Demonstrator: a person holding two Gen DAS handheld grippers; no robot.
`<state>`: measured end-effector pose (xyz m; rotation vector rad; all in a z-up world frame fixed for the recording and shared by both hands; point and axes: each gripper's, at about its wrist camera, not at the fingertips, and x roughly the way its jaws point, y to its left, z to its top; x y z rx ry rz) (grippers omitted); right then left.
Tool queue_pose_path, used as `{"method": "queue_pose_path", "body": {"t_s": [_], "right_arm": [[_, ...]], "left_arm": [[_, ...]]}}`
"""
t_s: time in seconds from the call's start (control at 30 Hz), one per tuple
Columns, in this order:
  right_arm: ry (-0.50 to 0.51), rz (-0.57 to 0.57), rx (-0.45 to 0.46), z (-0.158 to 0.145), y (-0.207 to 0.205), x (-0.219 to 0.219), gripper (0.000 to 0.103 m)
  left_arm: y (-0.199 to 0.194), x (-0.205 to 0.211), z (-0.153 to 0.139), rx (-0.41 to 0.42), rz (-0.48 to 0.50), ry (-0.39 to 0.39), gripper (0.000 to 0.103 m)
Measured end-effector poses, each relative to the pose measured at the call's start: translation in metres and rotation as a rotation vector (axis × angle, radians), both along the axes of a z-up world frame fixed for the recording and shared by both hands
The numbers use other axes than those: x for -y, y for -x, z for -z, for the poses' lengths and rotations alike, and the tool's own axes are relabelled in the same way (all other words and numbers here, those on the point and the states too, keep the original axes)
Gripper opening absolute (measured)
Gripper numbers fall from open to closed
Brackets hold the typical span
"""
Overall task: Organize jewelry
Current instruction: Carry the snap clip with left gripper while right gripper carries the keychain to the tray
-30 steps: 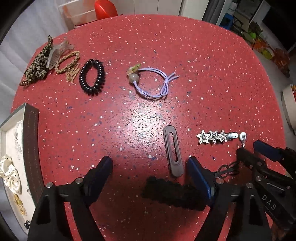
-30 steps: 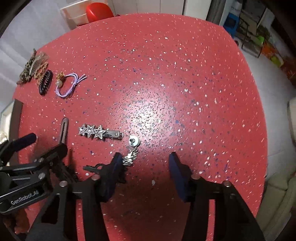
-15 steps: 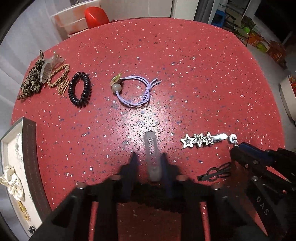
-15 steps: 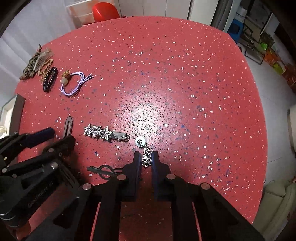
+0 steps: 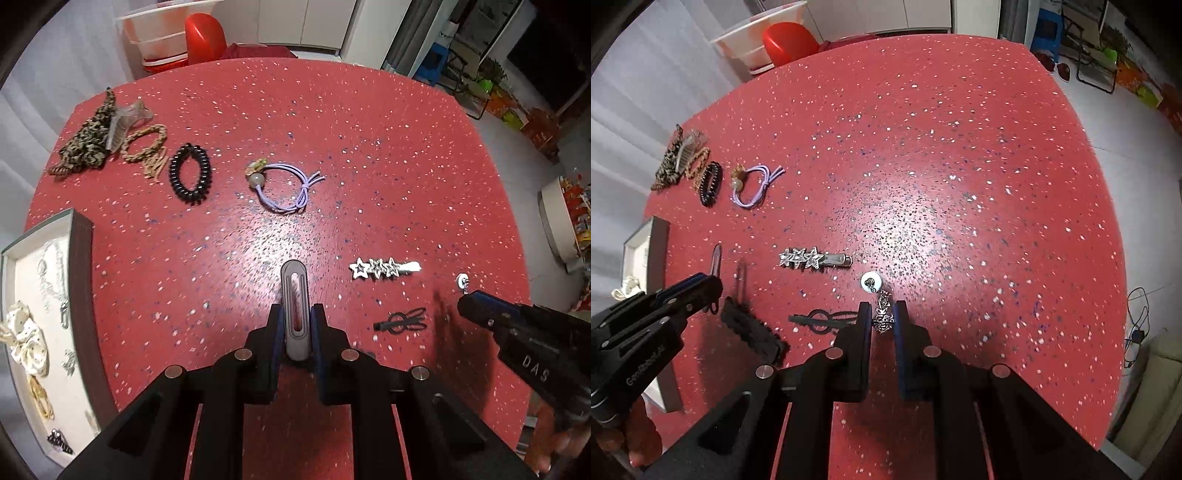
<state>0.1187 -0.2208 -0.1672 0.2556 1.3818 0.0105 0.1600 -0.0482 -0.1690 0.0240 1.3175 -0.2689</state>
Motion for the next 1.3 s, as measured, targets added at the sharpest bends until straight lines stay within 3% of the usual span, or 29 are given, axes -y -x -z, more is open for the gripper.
{"method": "queue_pose_path", "body": {"t_s": [0.37, 0.8, 1.3], "right_arm": [[-0.012, -0.012, 0.016, -0.034, 0.019, -0.008, 0.012], [-0.015, -0.034, 0.026, -0.067, 0.039, -0.029, 0.012], [-0.026, -0.153, 0.067, -0.099, 0.043, -0.108, 0.012]], "left_arm": [[0.035, -0.019, -0.031, 0.024, -0.001, -0.011, 0.016], [0.073, -0.075, -0.057, 0.037, -0.068, -0.017, 0.016], [0.110, -0.155, -0.074, 0.060, -0.186, -0.019, 0.016]]}}
